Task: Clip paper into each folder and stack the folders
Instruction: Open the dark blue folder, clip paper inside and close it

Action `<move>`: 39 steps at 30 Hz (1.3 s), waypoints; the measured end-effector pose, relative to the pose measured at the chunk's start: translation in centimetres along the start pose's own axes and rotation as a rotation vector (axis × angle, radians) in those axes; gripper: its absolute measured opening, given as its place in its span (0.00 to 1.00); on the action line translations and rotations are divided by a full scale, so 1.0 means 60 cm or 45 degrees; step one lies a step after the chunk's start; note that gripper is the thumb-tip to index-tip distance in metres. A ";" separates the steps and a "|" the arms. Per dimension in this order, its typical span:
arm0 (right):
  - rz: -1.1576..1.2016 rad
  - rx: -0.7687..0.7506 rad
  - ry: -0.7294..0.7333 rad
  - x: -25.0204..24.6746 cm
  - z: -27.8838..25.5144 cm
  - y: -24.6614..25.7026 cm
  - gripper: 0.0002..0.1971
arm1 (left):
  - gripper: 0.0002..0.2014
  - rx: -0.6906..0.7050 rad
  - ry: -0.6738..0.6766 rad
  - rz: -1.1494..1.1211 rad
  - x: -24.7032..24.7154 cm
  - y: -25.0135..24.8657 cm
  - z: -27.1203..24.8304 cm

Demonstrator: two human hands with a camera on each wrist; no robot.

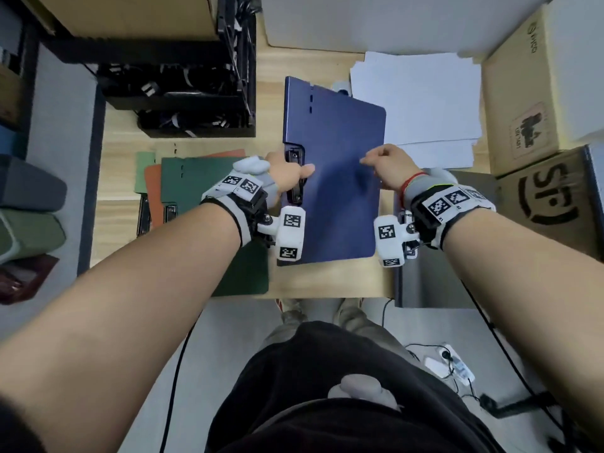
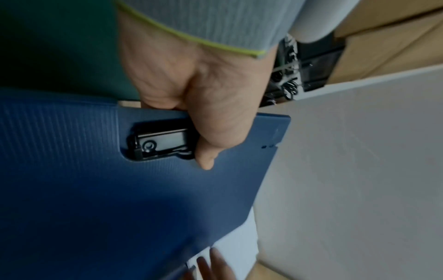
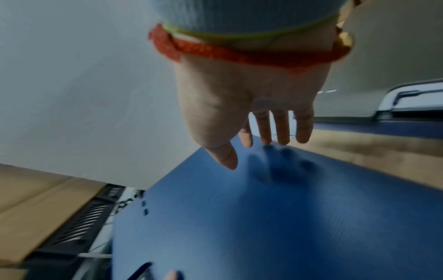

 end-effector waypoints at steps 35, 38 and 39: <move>0.017 0.251 0.088 -0.031 0.022 -0.127 0.09 | 0.31 -0.037 0.086 0.626 0.061 0.126 0.057; 0.032 0.223 0.147 -0.027 0.021 -0.113 0.13 | 0.30 -0.053 0.065 0.602 0.050 0.122 0.053; 0.050 0.203 0.186 -0.021 0.019 -0.103 0.14 | 0.34 -0.055 0.030 0.596 0.041 0.115 0.052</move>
Point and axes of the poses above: each hand's wrist, its own z-axis towards the middle knuckle, its own x-axis out of the palm, y = z × x, the point moved 8 cm from there along z, towards the middle knuckle, and after that the axes turned 6 degrees about -y, right-handed, at the moved point
